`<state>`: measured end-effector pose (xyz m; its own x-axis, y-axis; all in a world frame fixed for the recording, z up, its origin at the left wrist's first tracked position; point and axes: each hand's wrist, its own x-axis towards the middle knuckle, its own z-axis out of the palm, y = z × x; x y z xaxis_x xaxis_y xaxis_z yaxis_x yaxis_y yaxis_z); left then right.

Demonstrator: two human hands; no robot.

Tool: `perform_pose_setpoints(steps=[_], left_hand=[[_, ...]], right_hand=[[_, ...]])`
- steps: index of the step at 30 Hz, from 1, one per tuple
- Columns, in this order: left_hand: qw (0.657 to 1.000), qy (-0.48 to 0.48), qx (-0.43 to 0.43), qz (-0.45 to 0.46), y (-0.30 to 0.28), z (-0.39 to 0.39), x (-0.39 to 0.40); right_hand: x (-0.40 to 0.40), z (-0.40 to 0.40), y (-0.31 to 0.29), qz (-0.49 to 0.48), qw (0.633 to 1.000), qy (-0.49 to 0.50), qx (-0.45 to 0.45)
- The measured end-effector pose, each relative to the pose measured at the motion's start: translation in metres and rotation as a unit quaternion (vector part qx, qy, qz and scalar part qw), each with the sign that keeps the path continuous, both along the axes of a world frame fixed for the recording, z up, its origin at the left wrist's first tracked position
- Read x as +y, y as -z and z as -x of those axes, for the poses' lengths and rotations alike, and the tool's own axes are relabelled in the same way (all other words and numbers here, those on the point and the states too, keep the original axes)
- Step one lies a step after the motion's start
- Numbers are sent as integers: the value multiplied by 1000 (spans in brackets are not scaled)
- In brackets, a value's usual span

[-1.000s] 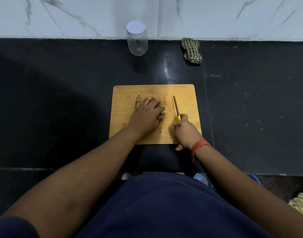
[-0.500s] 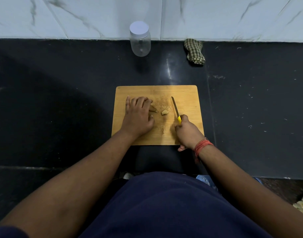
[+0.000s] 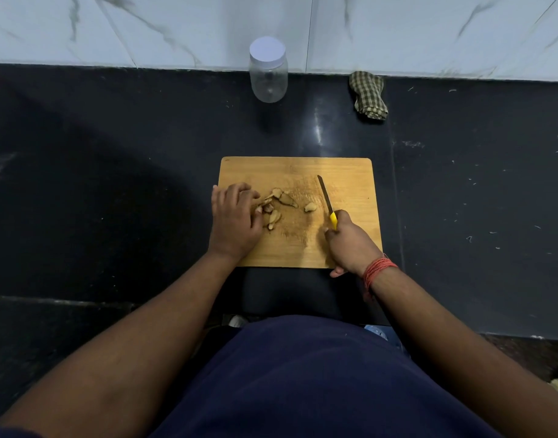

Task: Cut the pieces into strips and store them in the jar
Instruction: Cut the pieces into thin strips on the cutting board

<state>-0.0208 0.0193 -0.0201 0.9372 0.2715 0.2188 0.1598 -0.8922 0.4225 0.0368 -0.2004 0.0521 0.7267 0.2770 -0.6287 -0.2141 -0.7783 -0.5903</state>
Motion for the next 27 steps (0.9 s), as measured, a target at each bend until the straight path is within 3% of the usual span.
perform_pose_setpoints(steps=[7,15,22,27], left_hand=[[1000,-12,0,5,-2,4,3],[993,84,42,-72,-7,8,-1],[997,61,26,-28,-7,15,3],[997,61,35,-45,-3,19,4]], right_hand=[[4,0,0,0,1000,-17,-2],[10,1,-4,-4,1000,-22,8],[10,1,-5,-11,1000,-22,3],[10,1,-4,-16,1000,-20,0]])
